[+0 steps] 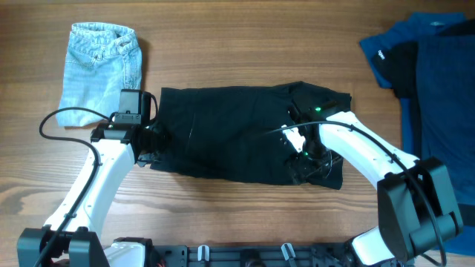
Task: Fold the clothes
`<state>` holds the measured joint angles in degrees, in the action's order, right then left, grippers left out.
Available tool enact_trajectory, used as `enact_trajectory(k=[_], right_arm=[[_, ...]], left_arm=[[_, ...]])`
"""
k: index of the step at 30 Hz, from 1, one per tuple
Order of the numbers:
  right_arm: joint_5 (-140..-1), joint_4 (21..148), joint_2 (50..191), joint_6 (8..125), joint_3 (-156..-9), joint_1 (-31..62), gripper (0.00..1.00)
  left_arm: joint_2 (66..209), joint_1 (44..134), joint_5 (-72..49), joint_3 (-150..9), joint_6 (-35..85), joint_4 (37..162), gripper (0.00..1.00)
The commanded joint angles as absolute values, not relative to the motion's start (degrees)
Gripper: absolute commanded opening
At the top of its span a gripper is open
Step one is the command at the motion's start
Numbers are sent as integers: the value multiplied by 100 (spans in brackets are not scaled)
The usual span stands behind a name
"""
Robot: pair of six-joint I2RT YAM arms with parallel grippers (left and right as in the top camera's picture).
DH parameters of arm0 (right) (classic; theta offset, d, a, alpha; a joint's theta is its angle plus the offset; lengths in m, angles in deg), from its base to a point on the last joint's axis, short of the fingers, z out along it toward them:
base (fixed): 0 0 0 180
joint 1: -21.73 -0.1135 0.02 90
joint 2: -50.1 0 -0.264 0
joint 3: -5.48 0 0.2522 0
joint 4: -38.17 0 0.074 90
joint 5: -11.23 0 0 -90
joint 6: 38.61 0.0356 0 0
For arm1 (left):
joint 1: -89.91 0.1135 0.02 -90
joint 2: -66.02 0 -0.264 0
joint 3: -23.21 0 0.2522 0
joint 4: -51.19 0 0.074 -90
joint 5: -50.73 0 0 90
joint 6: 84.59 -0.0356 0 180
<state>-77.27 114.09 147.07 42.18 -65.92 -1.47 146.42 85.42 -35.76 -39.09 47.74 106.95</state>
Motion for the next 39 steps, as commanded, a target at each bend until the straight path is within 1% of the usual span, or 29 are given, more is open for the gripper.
enact_trajectory(k=[1, 4, 8, 15, 19, 22, 24, 26, 27, 29, 33, 35, 39], right_arm=[[-7618, 11586, 14772, 4235, -6697, -171, 86], [-7616, 11594, 14772, 4248, -6689, -169, 75], [-7463, 11592, 14772, 4259, -6643, -171, 66], [-7489, 11409, 14772, 4257, -6437, -169, 65], [-7487, 11321, 14772, 4259, -6354, -167, 54], [-7493, 11199, 14772, 4253, -6273, -165, 53], [-7493, 11196, 14772, 4253, -6273, -165, 48], [-7491, 11199, 14772, 4255, -6273, -165, 36], [-7491, 11199, 14772, 4253, -6273, -165, 31], [-7491, 11199, 14772, 4255, -6273, -165, 11], [-7489, 11199, 14772, 4255, -6273, -165, 8], [-7489, 11201, 14772, 4257, -6273, -165, 4], [-7485, 11199, 14772, 4318, -6273, -165, 4]], left_arm=[[14590, 8557, -3545, -3876, 4783, 10680, 18], [14590, 8557, -3545, -3876, 4783, 10675, 19], [14590, 8557, -3545, -3876, 4783, 10675, 21], [14590, 8557, -3545, -3876, 4783, 10673, 22], [14590, 8557, -3545, -3876, 4785, 10671, 24], [14590, 8557, -3545, -3876, 4783, 10675, 25], [14590, 8557, -3545, -3876, 4785, 10673, 26], [14590, 8557, -3547, -3876, 4783, 10673, 26], [14590, 8557, -3547, -3876, 4783, 10673, 27], [14590, 8557, -3547, -3876, 4785, 10673, 27], [14590, 8557, -3547, -3876, 4783, 10675, 26], [14590, 8557, -3545, -3876, 4783, 10673, 24], [14590, 8557, -3543, -3876, 4783, 10678, 18]])
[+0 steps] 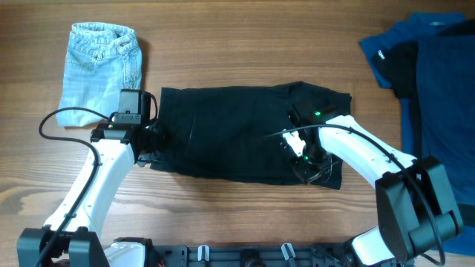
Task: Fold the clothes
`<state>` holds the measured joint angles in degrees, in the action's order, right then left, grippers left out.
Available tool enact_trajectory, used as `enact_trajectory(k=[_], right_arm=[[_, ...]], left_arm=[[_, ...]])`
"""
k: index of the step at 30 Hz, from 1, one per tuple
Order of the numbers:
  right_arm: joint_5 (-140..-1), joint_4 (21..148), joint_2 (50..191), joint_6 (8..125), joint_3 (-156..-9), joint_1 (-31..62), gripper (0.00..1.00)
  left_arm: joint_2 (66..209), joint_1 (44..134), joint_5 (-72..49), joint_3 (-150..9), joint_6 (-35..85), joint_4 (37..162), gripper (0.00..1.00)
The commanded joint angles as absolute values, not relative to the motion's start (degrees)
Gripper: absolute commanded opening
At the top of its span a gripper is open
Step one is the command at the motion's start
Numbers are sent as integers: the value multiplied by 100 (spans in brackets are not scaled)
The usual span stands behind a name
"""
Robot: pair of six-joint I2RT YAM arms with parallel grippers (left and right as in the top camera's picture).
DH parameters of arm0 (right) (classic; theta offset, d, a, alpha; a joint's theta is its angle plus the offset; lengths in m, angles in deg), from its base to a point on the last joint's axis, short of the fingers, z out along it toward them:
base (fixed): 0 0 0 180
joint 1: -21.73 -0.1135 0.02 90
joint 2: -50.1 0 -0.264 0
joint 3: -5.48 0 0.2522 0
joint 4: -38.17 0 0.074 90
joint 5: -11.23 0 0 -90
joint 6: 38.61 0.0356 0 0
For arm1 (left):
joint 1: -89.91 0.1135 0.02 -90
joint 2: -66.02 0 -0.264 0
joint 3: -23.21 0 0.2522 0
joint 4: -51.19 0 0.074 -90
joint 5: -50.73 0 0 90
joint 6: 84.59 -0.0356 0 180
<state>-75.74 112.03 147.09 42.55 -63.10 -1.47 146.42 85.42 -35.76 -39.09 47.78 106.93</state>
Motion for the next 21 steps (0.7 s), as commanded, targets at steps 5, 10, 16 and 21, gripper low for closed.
enact_trajectory(k=[5, 10, 16, 21], right_arm=[[-7487, 11168, 14772, 4659, -6275, -165, 4], [-7507, 11494, 14772, 5011, -6844, -31, 4], [-8475, 12167, 14759, 5774, -7928, 6, 4], [-8999, 12270, 14748, 5748, -8402, 8, 4]], left_arm=[[14590, 8557, -3497, -3876, 4780, 10673, 4], [14583, 8557, -2981, -4077, 4144, 10522, 4], [14581, 8557, -2815, -4422, 4114, 10597, 4], [14562, 8557, -2817, -4875, 4088, 10586, 4]])
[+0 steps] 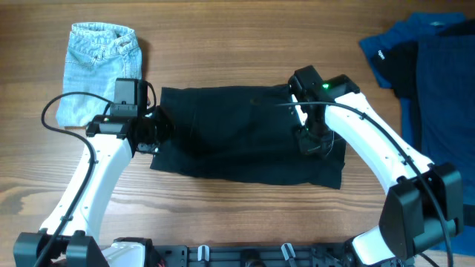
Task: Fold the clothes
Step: 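Lift the trousers' top edge with both grippers and pull it upward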
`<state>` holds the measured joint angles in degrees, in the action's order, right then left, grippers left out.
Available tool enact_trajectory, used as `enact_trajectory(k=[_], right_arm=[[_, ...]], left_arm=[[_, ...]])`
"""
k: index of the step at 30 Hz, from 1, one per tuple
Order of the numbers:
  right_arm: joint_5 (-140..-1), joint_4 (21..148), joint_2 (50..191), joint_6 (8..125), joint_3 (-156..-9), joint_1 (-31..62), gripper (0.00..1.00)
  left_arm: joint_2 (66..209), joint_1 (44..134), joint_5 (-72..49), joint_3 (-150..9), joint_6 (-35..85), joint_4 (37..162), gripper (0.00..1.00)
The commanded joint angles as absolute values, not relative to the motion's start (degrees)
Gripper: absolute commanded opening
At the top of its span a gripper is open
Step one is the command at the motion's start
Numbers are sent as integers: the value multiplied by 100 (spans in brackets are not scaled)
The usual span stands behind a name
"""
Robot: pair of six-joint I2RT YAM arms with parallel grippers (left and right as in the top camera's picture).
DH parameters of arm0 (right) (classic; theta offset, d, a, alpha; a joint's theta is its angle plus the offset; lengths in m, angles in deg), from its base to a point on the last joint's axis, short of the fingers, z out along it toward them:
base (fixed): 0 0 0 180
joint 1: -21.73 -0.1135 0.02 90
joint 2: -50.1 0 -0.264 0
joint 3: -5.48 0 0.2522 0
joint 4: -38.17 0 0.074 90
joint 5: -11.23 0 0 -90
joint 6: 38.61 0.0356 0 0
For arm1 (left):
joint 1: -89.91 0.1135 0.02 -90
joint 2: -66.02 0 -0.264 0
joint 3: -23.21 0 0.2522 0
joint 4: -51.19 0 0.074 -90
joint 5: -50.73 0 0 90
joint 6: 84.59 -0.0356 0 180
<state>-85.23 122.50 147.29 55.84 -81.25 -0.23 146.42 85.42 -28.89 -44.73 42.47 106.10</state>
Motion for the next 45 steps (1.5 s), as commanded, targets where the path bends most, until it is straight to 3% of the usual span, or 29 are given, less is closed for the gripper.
enact_trajectory(k=[1, 5, 13, 21, 30, 37, 41, 42, 44, 45], right_arm=[[-9058, 12265, 14748, 5741, -8470, 8, 4], [-9646, 12241, 14748, 5739, -8682, 36, 4], [-9756, 11352, 14748, 4981, -8835, 513, 4], [-9762, 9699, 14751, 4498, -9051, 655, 4], [-9732, 7437, 14838, 3617, -9043, 768, 4], [-9423, 7820, 15033, 3590, -9047, 841, 4], [-8783, 8703, 14952, 4500, -9056, 1149, 4], [-8540, 8899, 14960, 4799, -9056, 1354, 6], [-7732, 9057, 14969, 5009, -9053, 1807, 30], [-7249, 9079, 14969, 5009, -9053, 2045, 35]], left_arm=[[14562, 8557, -2820, -4989, 4035, 10584, 4], [14562, 8557, -2848, -5402, 4009, 10544, 4], [14564, 8555, -2861, -5631, 4015, 9320, 4], [14745, 8551, -3165, -5629, 4013, 8068, 4], [15939, 8476, -3191, -5629, 4011, 6356, 4], [16288, 8476, -3182, -5629, 4011, 6426, 4], [16288, 8476, -3182, -5629, 4009, 6697, 4], [16288, 8476, -3182, -5629, 4009, 6829, 4], [16288, 8476, -3182, -5629, 4009, 6968, 4], [16288, 8476, -3182, -5629, 4009, 7003, 4]])
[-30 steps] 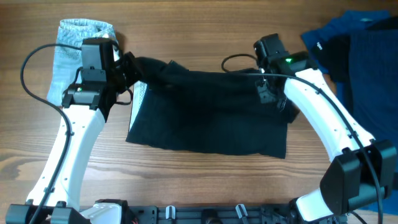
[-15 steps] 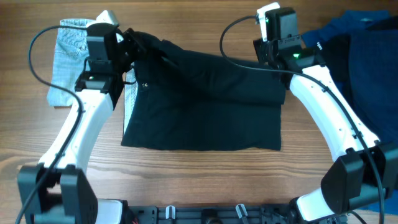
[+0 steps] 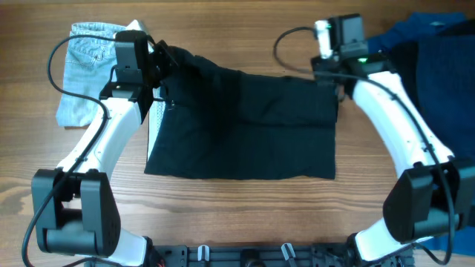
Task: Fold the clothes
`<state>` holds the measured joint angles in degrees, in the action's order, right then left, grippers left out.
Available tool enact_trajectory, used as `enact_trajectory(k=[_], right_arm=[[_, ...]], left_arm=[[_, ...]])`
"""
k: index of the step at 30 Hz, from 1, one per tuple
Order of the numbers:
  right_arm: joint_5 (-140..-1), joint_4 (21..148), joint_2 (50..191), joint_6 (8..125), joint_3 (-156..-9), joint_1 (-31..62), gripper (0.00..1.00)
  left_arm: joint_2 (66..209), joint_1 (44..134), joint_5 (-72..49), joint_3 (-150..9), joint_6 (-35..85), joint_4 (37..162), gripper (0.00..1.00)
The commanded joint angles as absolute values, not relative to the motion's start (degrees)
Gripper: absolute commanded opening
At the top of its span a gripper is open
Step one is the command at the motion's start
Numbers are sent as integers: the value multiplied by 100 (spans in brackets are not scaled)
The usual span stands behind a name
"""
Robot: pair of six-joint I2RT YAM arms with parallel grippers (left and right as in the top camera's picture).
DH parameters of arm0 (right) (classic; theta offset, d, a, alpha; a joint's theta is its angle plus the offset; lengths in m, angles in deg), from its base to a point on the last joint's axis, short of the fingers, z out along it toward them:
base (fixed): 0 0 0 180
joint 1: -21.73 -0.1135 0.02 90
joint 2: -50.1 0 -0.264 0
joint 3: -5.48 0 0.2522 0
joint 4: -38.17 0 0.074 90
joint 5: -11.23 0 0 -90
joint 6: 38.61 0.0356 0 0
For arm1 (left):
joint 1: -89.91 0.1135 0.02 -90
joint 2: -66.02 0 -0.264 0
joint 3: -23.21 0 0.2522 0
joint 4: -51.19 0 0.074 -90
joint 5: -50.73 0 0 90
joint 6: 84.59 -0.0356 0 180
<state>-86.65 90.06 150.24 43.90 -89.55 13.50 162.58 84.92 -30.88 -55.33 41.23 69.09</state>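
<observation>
A black garment [image 3: 245, 137] lies spread over the middle of the table, its near edge flat and its far edge raised. My left gripper [image 3: 167, 63] is shut on the bunched far left corner. At the far right corner, my right gripper [image 3: 332, 83] is shut on the cloth. A crease runs across the garment about halfway up. A strip of white shows along its left edge. The fingertips themselves are hidden by cloth and wrist housings.
Folded light-blue denim [image 3: 85, 59] lies at the far left, just behind my left arm. A pile of blue clothes [image 3: 438, 67] with a dark piece on it covers the right edge. Bare wood table [image 3: 245, 215] runs along the front.
Both grippers have moved from the garment's middle band to its far corners. The cloth between them now spreads wider and reaches farther back, close to the denim.
At first the black garment lay as a narrower band, my grippers low at its left and right ends. They stayed there, then stood a little farther back with cloth lifted. Now both hold the far corners and the garment covers a larger patch.
</observation>
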Motion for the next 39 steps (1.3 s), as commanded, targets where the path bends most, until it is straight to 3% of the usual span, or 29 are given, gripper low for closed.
enact_trajectory(k=[1, 6, 19, 39], right_arm=[[-6659, 9105, 14971, 5007, -9053, 2336, 40], [-5445, 9249, 15196, 4764, -8931, 3247, 41], [-4803, 9157, 16451, 4878, -8861, 3241, 44], [-5607, 8965, 16617, 4957, -8839, 2849, 48]], left_arm=[[16288, 8476, -3182, -5629, 4009, 7051, 4], [16288, 8476, -3182, -5629, 4011, 7279, 4], [16288, 8478, -3187, -5629, 3712, 7500, 6], [16288, 8476, -3187, -5629, 3712, 7727, 9]])
